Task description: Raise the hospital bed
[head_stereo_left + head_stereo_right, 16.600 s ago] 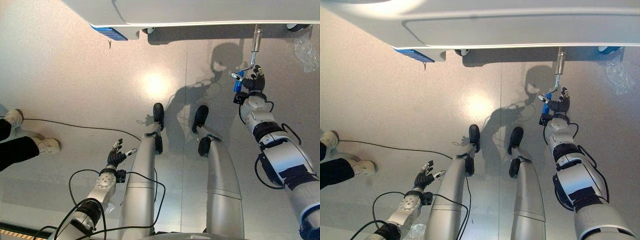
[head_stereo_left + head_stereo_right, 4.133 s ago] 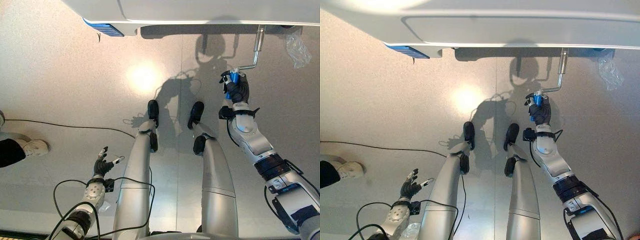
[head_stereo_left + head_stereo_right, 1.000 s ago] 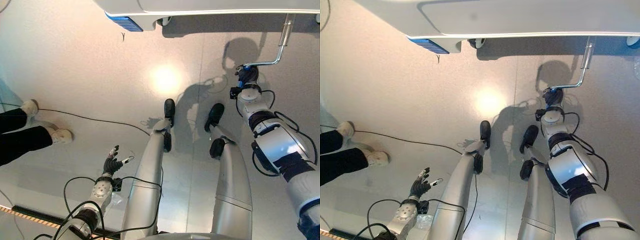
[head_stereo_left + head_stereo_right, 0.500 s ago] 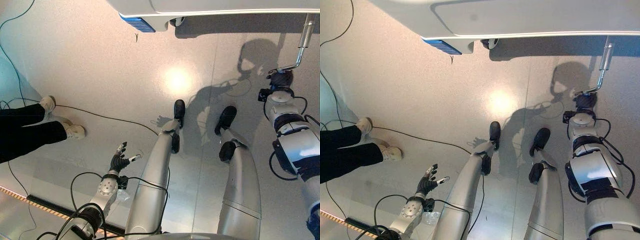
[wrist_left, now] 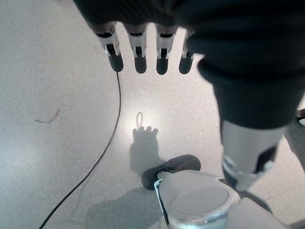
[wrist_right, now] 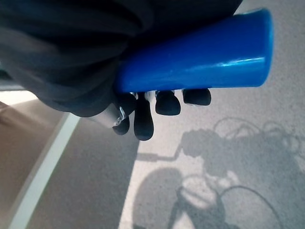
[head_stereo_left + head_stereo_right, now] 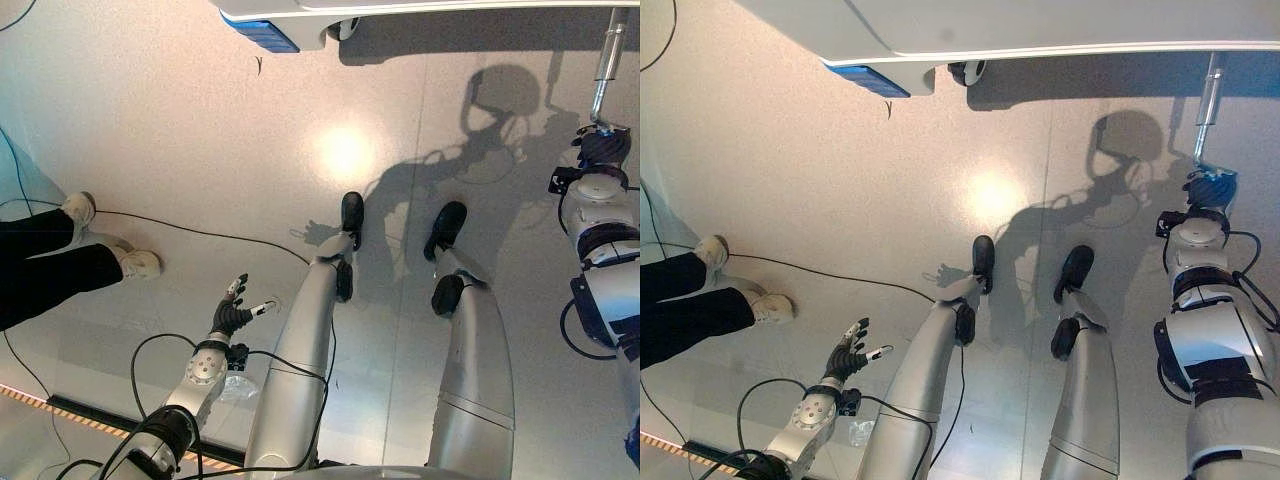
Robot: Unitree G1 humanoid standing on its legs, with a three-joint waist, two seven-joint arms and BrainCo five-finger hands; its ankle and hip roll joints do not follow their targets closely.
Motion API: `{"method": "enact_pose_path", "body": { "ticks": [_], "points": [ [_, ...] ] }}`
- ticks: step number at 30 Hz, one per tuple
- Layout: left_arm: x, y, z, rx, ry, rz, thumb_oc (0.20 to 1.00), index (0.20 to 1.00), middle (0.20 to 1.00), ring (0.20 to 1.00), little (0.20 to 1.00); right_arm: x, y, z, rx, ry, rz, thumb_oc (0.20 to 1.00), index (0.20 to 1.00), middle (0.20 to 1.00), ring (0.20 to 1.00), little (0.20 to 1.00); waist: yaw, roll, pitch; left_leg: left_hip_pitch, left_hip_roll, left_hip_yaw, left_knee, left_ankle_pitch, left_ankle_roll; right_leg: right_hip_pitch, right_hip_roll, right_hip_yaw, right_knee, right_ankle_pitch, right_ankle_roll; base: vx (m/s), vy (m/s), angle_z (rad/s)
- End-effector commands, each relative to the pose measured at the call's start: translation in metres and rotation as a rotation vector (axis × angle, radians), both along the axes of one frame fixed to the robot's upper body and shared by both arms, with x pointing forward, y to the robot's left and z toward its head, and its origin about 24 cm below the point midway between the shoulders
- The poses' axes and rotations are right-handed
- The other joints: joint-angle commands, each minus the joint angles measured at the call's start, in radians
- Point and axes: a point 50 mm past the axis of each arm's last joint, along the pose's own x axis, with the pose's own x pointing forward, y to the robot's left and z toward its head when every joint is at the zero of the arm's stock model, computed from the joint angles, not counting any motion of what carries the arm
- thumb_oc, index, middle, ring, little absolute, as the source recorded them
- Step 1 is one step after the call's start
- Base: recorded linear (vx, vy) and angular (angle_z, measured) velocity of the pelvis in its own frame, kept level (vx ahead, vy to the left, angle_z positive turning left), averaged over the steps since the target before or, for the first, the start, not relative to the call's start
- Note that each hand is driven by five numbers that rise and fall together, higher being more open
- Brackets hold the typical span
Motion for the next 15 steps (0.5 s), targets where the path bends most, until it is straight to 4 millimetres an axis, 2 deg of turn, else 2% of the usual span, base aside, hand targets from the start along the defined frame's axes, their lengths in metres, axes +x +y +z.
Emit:
{"method": "enact_pose_path", "body": {
  "ticks": [1,3,5,7,9,11,12,15],
  "points": [
    [-0.029,0.009,-0.023,-0.037,0.088,0.107,1.0,1.0,1.0,1.0,1.0,-0.062,-0.071,0.007,0.129,-0.241,-0.349,0.2,0.2,0.2,0.2,0.2,-0.062,0.066,-0.005,0.043,0.017,-0.041,-0.064,0.003,-0.077,0.044,0.03,-0.007,0.044,-0.016,0.036,0.01,-0.03,-0.05],
    [-0.031,0.014,-0.025,-0.062,0.083,0.175,1.0,1.0,1.0,1.0,1.0,-0.056,-0.046,0.03,0.098,-0.496,-0.228,0.2,0.2,0.2,0.2,0.2,-0.101,0.038,-0.004,0.047,0.021,-0.047,-0.073,0.002,-0.078,0.05,0.038,-0.015,0.03,-0.015,0.038,0.0,-0.039,-0.05],
    [-0.033,0.019,-0.027,-0.064,0.086,0.209,1.0,1.0,1.0,1.0,1.0,-0.063,-0.025,0.035,0.054,-0.637,-0.168,0.2,0.2,0.2,0.2,0.2,-0.118,0.018,-0.005,0.054,0.022,-0.052,-0.081,0.005,-0.077,0.056,0.043,-0.02,0.024,-0.013,0.04,-0.01,-0.036,-0.09],
    [-0.033,0.02,-0.027,-0.059,0.085,0.216,1.0,1.0,1.0,1.0,1.0,-0.07,-0.023,0.035,0.04,-0.682,-0.169,0.2,0.2,0.2,0.2,0.2,-0.127,0.01,-0.005,0.058,0.022,-0.055,-0.085,0.005,-0.077,0.06,0.043,-0.023,0.017,-0.012,0.042,-0.01,-0.027,-0.07],
    [-0.035,0.026,-0.026,-0.049,0.075,0.252,1.0,1.0,1.0,1.0,1.0,-0.09,-0.006,0.042,-0.011,-0.84,-0.155,0.2,0.2,0.2,0.2,0.2,-0.148,-0.01,-0.005,0.071,0.023,-0.063,-0.11,0.011,-0.075,0.077,0.048,-0.028,-0.008,-0.005,0.047,-0.02,-0.026,-0.06],
    [-0.036,0.029,-0.027,-0.043,0.077,0.257,1.0,1.0,1.0,1.0,1.0,-0.096,-0.002,0.04,-0.034,-0.857,-0.164,0.2,0.2,0.2,0.2,0.2,-0.149,-0.015,-0.005,0.076,0.023,-0.066,-0.114,0.013,-0.075,0.083,0.048,-0.029,-0.013,-0.004,0.048,-0.01,-0.021,-0.06],
    [-0.038,0.031,-0.028,-0.038,0.084,0.274,1.0,1.0,1.0,1.0,1.0,-0.105,0.002,0.043,-0.047,-0.918,-0.164,0.2,0.2,0.2,0.2,0.2,-0.158,-0.022,-0.005,0.082,0.024,-0.069,-0.12,0.014,-0.076,0.088,0.049,-0.034,-0.018,-0.005,0.05,-0.01,-0.025,-0.05],
    [-0.041,0.035,-0.029,-0.029,0.09,0.29,1.0,1.0,1.0,1.0,1.0,-0.114,0.013,0.052,-0.086,-0.986,-0.134,0.2,0.2,0.2,0.2,0.2,-0.16,-0.028,-0.016,0.082,0.025,-0.074,-0.123,0.014,-0.077,0.089,0.048,-0.035,-0.022,-0.007,0.051,0.0,-0.001,0.01]
  ]
}}
